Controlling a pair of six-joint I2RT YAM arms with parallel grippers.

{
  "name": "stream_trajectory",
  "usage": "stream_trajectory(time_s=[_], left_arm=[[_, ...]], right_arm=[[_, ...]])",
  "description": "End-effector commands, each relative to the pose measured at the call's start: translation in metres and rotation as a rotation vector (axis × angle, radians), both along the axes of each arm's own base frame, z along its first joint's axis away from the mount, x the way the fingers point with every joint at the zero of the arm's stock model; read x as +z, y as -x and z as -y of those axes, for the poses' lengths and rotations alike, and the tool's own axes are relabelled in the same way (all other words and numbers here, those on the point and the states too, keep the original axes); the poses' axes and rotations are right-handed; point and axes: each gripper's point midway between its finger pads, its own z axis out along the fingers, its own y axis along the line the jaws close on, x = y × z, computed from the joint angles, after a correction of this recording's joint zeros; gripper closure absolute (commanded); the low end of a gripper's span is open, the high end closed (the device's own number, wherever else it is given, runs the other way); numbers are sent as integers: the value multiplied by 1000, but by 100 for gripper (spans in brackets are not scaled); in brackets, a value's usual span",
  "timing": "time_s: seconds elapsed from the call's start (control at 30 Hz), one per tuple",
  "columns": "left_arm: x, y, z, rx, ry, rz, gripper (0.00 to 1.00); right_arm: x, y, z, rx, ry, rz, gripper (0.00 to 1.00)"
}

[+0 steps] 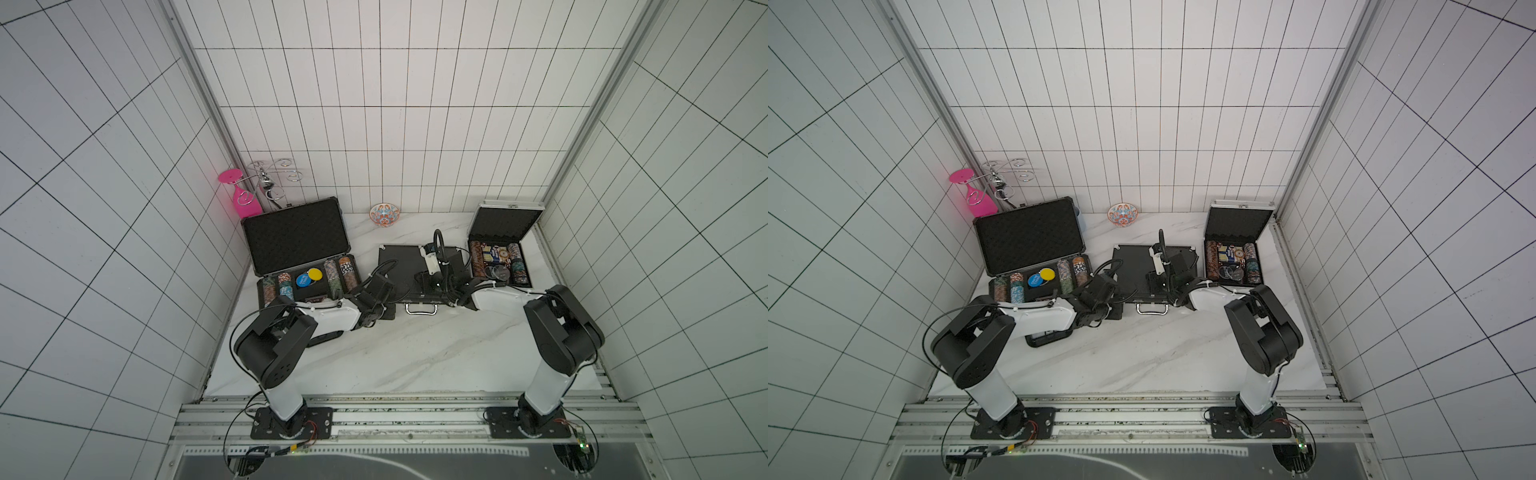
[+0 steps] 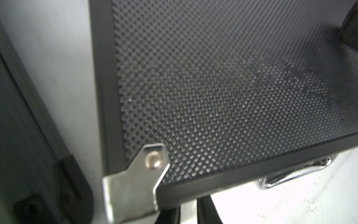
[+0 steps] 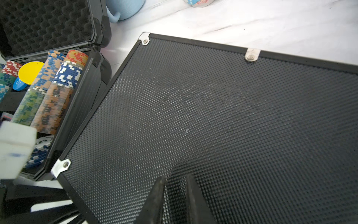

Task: Close the poker set cases
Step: Fasten the fastener on the poker set case.

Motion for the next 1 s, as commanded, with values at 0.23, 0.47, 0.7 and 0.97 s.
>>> stream_trajectory(time_s=[0.23,0.47,0.7,0.97], left_arm=[[-47,6,-24,77,-118,-30,84],[-38,-1,-31,126,-79,5,81],[-38,-11,-20,137,-22,25,74],[-5,-4,-15,132,103,8,75]], right_arm=[[-53,46,12,23,13,-163,78],[-57,53,14,24,12,-178,79],[-63,65,14,32,7,-202,80],[-64,68,16,24,7,-205,80]])
